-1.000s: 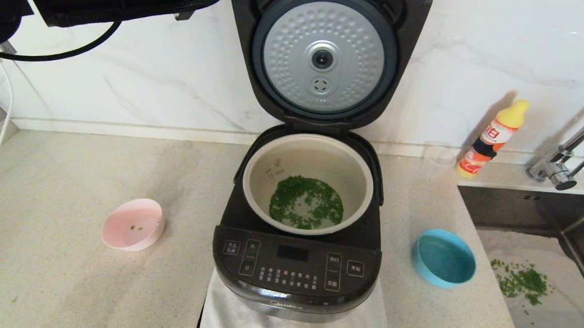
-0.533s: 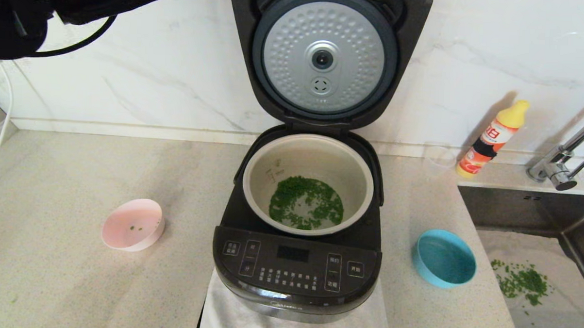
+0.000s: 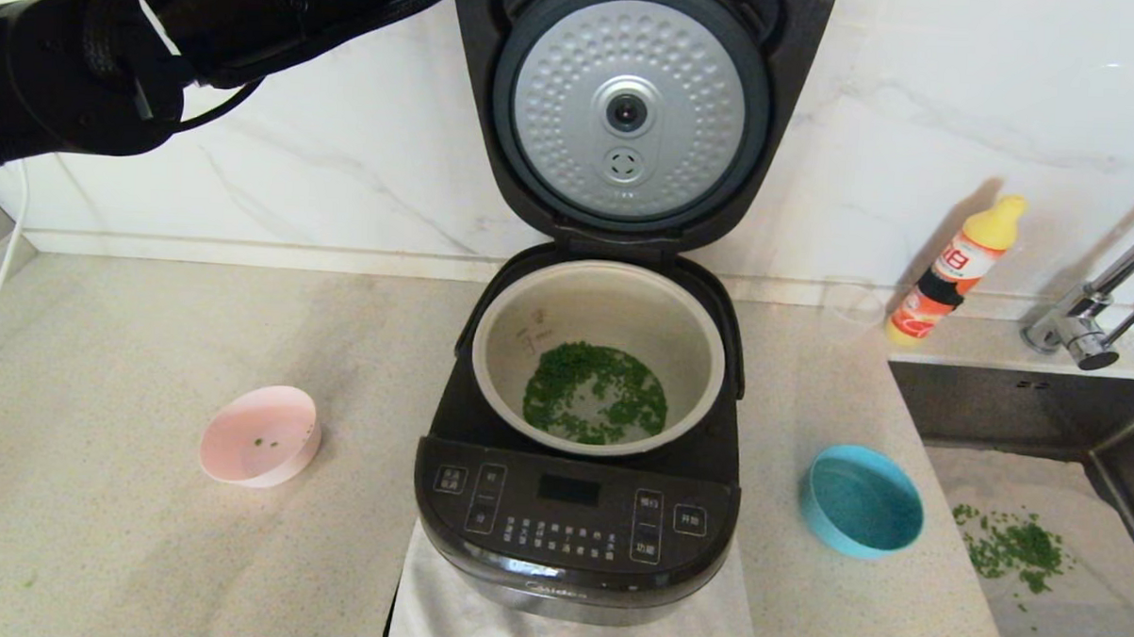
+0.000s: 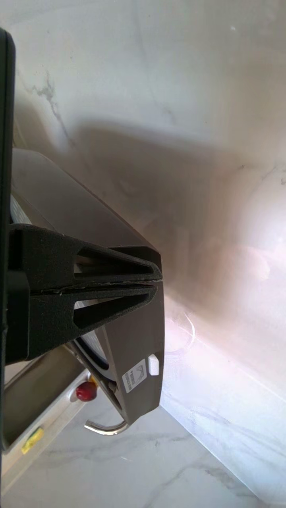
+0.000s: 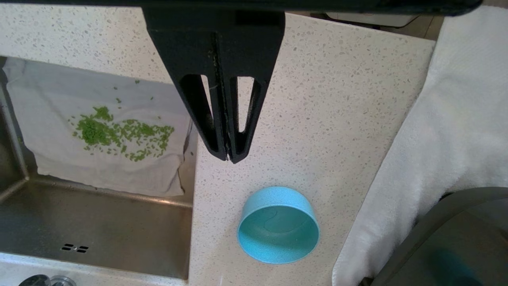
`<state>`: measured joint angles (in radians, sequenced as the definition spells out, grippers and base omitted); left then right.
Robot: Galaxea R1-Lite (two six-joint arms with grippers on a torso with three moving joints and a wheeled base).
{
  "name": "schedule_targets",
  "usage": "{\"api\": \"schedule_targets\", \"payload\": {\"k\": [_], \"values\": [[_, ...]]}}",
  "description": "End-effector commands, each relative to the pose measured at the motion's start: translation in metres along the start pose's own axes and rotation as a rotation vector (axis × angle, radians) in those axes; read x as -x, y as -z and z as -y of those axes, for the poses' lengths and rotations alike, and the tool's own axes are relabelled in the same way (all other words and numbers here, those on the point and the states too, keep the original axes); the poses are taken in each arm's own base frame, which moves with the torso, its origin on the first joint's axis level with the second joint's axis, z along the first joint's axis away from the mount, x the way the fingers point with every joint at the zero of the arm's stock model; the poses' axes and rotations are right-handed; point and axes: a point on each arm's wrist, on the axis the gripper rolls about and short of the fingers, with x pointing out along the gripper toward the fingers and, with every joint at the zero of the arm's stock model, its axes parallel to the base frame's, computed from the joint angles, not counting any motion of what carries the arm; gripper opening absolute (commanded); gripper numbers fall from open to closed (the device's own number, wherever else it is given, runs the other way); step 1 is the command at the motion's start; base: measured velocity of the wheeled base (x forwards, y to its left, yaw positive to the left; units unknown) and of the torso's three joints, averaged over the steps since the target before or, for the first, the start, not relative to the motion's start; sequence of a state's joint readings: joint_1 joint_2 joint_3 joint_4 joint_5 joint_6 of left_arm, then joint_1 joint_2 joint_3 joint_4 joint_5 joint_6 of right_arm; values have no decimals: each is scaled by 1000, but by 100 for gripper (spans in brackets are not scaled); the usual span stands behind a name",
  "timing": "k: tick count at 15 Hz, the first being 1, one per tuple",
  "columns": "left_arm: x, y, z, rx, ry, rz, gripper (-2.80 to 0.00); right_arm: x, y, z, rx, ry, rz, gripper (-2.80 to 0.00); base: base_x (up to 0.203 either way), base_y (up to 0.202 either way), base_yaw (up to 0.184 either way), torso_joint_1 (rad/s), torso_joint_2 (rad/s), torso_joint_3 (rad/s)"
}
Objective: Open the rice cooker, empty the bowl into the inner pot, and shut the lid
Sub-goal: Close the rice cooker
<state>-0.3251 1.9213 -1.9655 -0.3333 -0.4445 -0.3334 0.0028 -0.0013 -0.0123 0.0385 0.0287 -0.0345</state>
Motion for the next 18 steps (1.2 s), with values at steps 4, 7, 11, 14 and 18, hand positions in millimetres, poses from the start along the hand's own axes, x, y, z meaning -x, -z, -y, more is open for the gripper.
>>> {"api": "schedule_targets", "payload": {"k": [4, 7, 11, 14, 18], "values": [[14, -22, 0, -36, 6, 51, -280, 0, 0, 0, -1, -1, 0, -280, 0, 0, 0, 0, 0, 0], [15, -24, -9, -28, 2, 81, -280, 0, 0, 0, 1, -1, 0, -280, 0, 0, 0, 0, 0, 0], [11, -16, -15, -4, 29, 71, -280, 0, 0, 0, 1, -1, 0, -280, 0, 0, 0, 0, 0, 0], [9, -12, -17, 40, 53, 52, -280, 0, 0, 0, -1, -1, 0, -280, 0, 0, 0, 0, 0, 0], [5, -5, -21, 55, 61, 36, -280, 0, 0, 0, 1, -1, 0, -280, 0, 0, 0, 0, 0, 0]]}}
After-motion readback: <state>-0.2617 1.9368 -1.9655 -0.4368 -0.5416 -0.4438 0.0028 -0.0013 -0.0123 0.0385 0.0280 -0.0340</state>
